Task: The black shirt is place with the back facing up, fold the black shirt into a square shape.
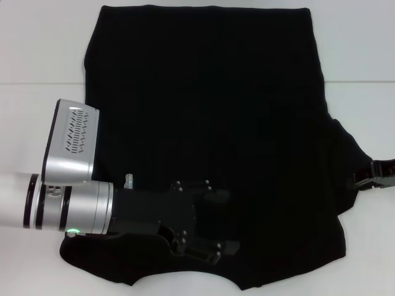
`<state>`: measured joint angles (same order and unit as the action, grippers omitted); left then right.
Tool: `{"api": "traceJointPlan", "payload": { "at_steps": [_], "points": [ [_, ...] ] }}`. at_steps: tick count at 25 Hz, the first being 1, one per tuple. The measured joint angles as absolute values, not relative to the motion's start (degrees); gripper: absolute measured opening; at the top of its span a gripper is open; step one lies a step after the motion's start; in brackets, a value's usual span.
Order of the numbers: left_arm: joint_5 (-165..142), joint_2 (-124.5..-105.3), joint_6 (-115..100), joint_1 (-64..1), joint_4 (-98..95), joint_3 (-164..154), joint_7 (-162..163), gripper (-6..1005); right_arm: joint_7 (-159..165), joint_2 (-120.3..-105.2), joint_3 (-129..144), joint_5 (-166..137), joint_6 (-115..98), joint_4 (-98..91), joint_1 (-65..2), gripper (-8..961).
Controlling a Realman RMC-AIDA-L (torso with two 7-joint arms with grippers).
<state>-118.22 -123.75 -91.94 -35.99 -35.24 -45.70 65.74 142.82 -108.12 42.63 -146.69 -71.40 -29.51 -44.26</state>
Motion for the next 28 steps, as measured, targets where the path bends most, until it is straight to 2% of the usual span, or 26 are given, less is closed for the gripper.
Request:
{"api": "traceJointPlan", "payload": {
  "at_steps": [3,15,28],
  "points": [
    [-118.20,-123.75,-91.93,-36.00,-35.24,-45.70,65.75,933,142.82,-108.17,42.84,-146.69,-71.09,-29.51,-44.25,346],
    [-117.87,-123.75,-91.93,-36.03,-35.24,-45.71,65.92,932,142.82,-108.23,43.17,-146.69,-70.96,-29.54,-44.30,384],
    [-117.76,-123.67,-91.89,-36.13,-35.24,-45.70,66.39,933,142.82,-109.02,43.47,-146.69,-69.06,-28.94,-44.32,410]
  ]
}}
